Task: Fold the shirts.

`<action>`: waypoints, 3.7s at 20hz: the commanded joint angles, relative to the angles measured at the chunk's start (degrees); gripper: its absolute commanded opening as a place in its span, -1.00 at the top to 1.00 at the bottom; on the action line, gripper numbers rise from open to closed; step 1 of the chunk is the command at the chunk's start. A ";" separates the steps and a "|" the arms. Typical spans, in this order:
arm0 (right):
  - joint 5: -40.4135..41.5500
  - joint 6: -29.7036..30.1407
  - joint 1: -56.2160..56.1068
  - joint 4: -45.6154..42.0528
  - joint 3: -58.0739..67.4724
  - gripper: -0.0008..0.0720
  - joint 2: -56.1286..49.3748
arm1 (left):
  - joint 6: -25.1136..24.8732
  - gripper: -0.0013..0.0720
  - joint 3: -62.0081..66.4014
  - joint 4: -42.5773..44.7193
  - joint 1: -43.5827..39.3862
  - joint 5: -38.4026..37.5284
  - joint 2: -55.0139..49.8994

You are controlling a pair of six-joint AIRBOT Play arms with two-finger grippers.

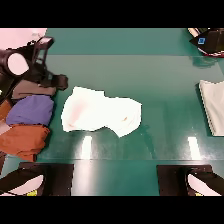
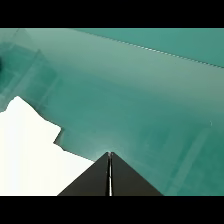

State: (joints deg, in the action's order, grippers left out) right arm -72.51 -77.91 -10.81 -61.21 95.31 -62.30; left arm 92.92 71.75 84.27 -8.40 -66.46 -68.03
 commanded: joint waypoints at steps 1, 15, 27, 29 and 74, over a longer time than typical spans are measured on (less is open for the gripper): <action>-0.13 -0.02 -0.02 0.07 0.04 0.94 -0.07 | -7.02 -0.54 -8.66 -13.84 10.91 3.98 -2.51; -1.75 -0.04 -0.04 0.20 -0.07 0.94 -2.32 | -10.86 -0.49 -10.29 -21.75 13.49 8.74 -18.16; -11.19 -0.35 0.02 -5.20 -15.34 -0.33 -16.63 | -14.53 0.89 6.71 -22.62 13.49 -0.46 -17.84; -7.72 -0.15 -0.31 0.24 -22.38 -0.41 -20.74 | -14.53 0.89 6.62 -22.62 13.49 -0.48 -17.92; -9.62 2.29 17.42 8.48 15.85 0.94 -3.76 | -10.88 0.90 33.53 -24.98 13.49 -0.37 12.59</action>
State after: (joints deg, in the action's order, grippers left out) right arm -78.78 -74.59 9.65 -52.36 114.78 -60.66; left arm 82.04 110.72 57.78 5.02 -64.25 -52.34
